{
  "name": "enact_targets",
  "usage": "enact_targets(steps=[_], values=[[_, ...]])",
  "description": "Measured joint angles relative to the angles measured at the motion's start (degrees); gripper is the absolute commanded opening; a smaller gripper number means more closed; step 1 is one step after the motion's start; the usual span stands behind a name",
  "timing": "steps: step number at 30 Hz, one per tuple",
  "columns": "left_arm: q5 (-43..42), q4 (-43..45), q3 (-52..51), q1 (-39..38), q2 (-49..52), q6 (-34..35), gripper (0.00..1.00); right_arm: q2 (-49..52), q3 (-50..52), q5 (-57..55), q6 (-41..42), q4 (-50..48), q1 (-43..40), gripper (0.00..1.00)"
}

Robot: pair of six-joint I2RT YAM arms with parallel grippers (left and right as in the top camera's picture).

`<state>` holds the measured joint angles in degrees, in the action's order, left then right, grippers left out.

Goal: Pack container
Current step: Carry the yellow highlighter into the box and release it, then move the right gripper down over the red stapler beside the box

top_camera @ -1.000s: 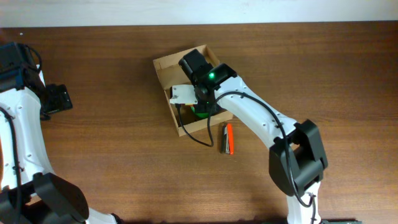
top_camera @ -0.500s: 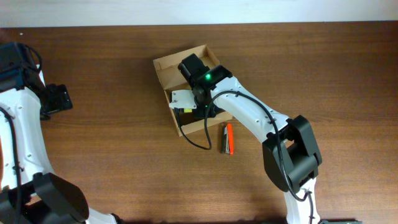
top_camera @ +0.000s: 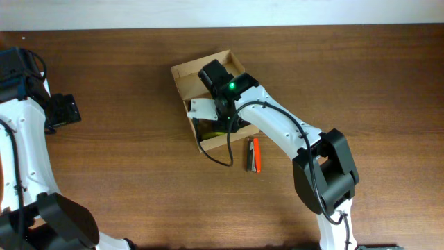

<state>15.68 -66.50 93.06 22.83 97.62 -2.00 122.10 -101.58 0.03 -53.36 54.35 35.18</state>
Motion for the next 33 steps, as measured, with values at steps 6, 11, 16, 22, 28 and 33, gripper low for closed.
enact_targets(steps=[6, 11, 16, 22, 28, 33], values=[[0.0, 0.0, 0.0, 0.0, 0.0, 0.0, 1.0, 0.0, 0.0, -3.9, 1.5, -2.8, 0.0, 0.98], [0.0, 0.0, 0.0, 0.0, 0.0, 0.0, 1.0, 0.0, 0.0, -6.9, 10.3, -9.1, -0.6, 0.98], [0.0, 0.0, 0.0, 0.0, 0.0, 0.0, 1.0, -1.5, 0.0, -7.2, 22.8, -10.9, -3.7, 0.91], [0.0, 0.0, 0.0, 0.0, 0.0, 0.0, 1.0, -12.3, 0.0, -7.6, 38.9, -9.3, -10.5, 0.6], [0.0, 0.0, 0.0, 0.0, 0.0, 0.0, 1.0, -22.8, -0.6, -7.8, 52.2, 0.1, -19.2, 0.23], [0.0, 0.0, 0.0, 0.0, 0.0, 0.0, 1.0, -23.5, 1.3, -8.1, 59.9, 7.0, -23.6, 0.2]])
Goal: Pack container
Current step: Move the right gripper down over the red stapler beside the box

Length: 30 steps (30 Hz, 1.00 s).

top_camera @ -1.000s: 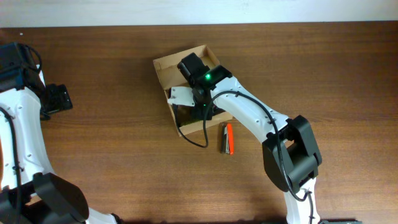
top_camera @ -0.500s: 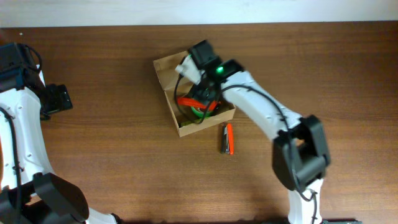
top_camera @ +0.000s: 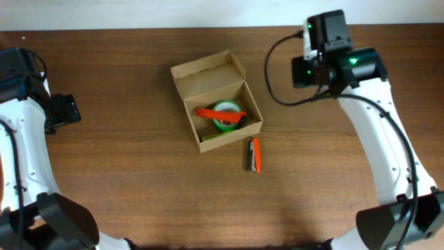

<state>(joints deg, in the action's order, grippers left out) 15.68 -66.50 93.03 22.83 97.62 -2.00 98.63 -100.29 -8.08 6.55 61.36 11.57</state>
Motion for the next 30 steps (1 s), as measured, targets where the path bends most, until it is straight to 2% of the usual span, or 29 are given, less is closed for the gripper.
enact_targets(steps=[4, 8, 16, 21, 27, 30], values=[[0.0, 0.0, 0.0, 0.0, 0.0, 0.0, 1.0, -0.2, 8.1, 0.3, 6.1, -1.2, 0.2, 0.23], [0.0, 0.0, 0.0, 0.0, 0.0, 0.0, 1.0, -1.7, 20.1, 1.7, 11.7, -6.4, 1.4, 0.27], [0.0, 0.0, 0.0, 0.0, 0.0, 0.0, 1.0, -8.6, 41.2, 5.9, 21.8, -16.5, 8.6, 0.28], [0.0, 0.0, 0.0, 0.0, 0.0, 0.0, 1.0, -9.5, 46.8, 8.9, 25.0, -21.5, 14.3, 0.29], [0.0, 0.0, 0.0, 0.0, 0.0, 0.0, 1.0, -9.6, 48.1, 9.5, 27.8, -24.7, 19.1, 0.29], [0.0, 0.0, 0.0, 0.0, 0.0, 0.0, 1.0, -9.6, 48.9, 9.5, 29.0, -26.2, 19.5, 0.34]])
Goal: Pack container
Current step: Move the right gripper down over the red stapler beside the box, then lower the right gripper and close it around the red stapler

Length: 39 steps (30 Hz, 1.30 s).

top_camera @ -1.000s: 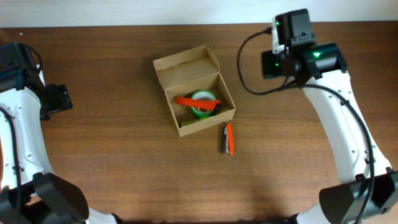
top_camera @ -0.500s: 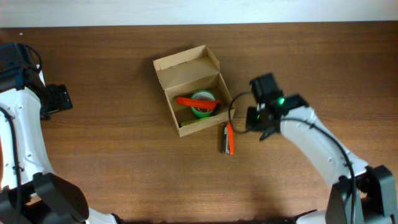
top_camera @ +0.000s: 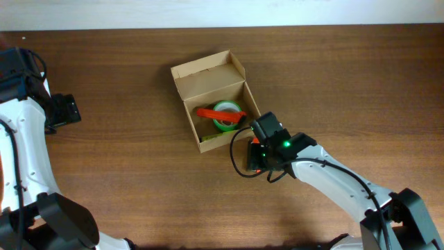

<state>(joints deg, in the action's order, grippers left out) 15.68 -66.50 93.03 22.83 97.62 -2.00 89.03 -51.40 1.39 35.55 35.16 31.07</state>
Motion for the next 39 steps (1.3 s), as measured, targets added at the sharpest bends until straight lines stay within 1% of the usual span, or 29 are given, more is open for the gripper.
enact_targets(steps=[10, 17, 21, 30, 39], values=[[0.0, 0.0, 0.0, 0.0, 0.0, 0.0, 1.0, 0.0, 3.5, 0.0, 0.9, -4.3, 0.0, 0.4], [0.0, 0.0, 0.0, 0.0, 0.0, 0.0, 1.0, 0.0, 4.1, 0.0, 1.4, -6.8, 0.0, 0.5], [0.0, 0.0, 0.0, 0.0, 0.0, 0.0, 1.0, 0.0, 4.1, 0.0, 1.5, -7.5, 0.0, 0.53], [0.0, 0.0, 0.0, 0.0, 0.0, 0.0, 1.0, 2.5, 4.1, -0.4, 1.4, -8.5, 0.0, 0.54], [0.0, 0.0, 0.0, 0.0, 0.0, 0.0, 1.0, 2.7, 4.1, -0.4, 1.2, -9.1, 0.1, 0.54]])
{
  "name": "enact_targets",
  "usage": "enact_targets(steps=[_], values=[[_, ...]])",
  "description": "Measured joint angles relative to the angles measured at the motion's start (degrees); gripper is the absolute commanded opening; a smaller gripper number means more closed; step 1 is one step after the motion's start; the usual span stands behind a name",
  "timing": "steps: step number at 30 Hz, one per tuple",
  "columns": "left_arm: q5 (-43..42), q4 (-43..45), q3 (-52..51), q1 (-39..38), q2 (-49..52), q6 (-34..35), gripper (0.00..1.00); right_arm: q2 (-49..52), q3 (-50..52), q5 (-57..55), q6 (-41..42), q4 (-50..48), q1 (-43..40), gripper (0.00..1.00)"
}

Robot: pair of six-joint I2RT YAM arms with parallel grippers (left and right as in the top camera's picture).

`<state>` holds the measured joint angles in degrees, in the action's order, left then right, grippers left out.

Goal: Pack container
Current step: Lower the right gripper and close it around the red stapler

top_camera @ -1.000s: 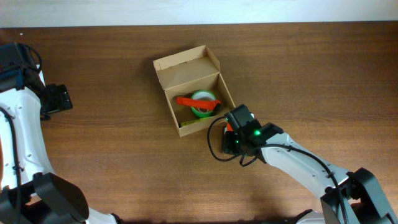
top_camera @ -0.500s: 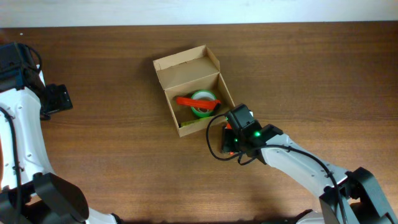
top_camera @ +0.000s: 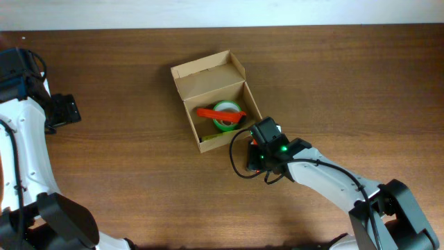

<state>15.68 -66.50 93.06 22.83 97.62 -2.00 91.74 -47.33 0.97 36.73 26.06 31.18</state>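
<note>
An open cardboard box (top_camera: 208, 87) sits at mid-table with its flap folded back. Inside lie a green tape roll (top_camera: 226, 115) and a red-orange tool (top_camera: 208, 112) across it. Just right of the box's near corner, my right gripper (top_camera: 255, 157) hangs over the orange-and-black cutter (top_camera: 252, 165). Only slivers of orange show beside the wrist. The fingers are hidden under the wrist, so their state is unclear. My left gripper (top_camera: 64, 111) is far off at the left edge.
A black cable (top_camera: 236, 163) loops from the right wrist close to the box's near wall. The right arm (top_camera: 333, 182) stretches across the near right of the table. The left arm (top_camera: 28, 146) runs down the left edge.
My right wrist has shifted slightly over the cutter beside the box, covering more of it. The box contents and the left arm are unchanged.
First my right gripper was down inside the box. Then it was up at the far right, and the tape roll and red-orange tool lay in the box with the cutter still on the table. After that it was over the cutter, where it remains.
</note>
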Motion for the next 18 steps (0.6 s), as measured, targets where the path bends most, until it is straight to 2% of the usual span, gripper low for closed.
enact_targets(steps=[11, 18], values=[[0.0, 0.0, 0.0, 0.0, 0.0, 0.0, 1.0, 0.2, 0.0, -1.6, -2.4, -1.7, 5.4, 0.54], [0.0, 0.0, 0.0, 0.0, 0.0, 0.0, 1.0, 0.4, 0.0, -5.9, -4.3, 0.1, 5.7, 0.54]])
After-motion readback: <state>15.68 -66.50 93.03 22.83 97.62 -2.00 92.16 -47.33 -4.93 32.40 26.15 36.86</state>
